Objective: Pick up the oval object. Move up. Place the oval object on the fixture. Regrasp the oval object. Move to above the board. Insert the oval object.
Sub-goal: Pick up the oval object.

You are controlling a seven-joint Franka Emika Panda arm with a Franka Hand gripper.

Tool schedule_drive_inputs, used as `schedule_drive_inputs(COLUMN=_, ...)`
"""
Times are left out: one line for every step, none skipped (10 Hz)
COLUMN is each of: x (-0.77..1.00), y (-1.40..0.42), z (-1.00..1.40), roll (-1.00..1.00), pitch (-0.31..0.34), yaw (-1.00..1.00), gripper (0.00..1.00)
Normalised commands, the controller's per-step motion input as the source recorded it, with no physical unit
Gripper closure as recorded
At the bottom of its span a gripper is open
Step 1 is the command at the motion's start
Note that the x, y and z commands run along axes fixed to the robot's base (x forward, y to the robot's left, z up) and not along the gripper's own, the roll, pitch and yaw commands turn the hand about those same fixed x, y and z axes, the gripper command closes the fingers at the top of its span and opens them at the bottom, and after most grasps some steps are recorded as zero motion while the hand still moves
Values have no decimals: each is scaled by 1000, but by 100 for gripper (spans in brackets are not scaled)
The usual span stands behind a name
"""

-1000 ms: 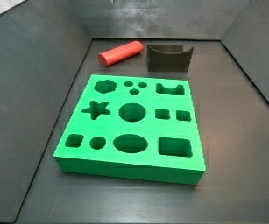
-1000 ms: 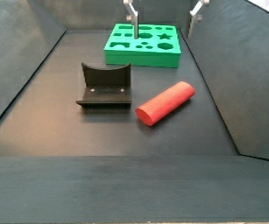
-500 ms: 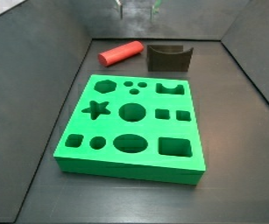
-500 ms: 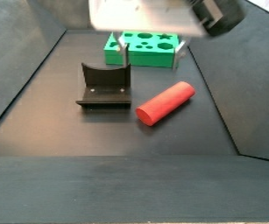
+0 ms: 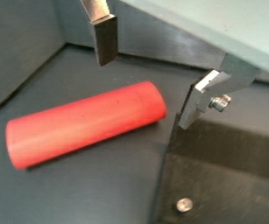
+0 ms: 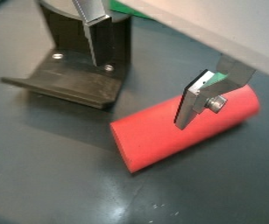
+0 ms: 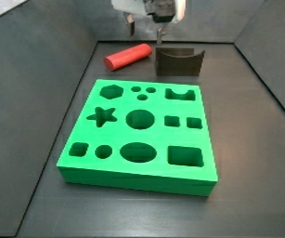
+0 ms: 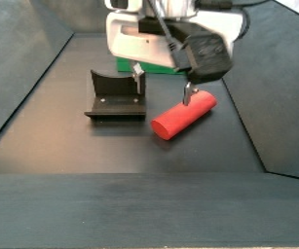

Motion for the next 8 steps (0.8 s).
schedule_drive_inputs(x=0, y=109, z=-280, roll=21, pitch=129, yaw=-840, gripper=0)
schedule_drive_inputs(x=0, y=106, z=-291, roll=4, pitch=121, yaw=-854, gripper=0)
schedule_drive_inputs(x=0, y=109, z=-303, roll=10, pitch=124, yaw=-843, gripper=0)
schedule_drive_inputs(x=0, y=226, z=-263, roll=26, pitch=83, yaw=-720, gripper=0)
schedule_drive_inputs(x=11, y=26, z=-51, roll=14, pitch=51, yaw=-271, gripper=0)
schedule_drive_inputs(x=0, y=217, z=-309, roll=13, pitch=51, yaw=-191, gripper=0)
schedule_drive_inputs(x=0, y=143, z=-366, roll=0, pitch=6, yaw=-146, gripper=0)
schedule_drive_inputs(x=0, y=80, z=-523, roll=0, pitch=0, yaw=-200, gripper=0)
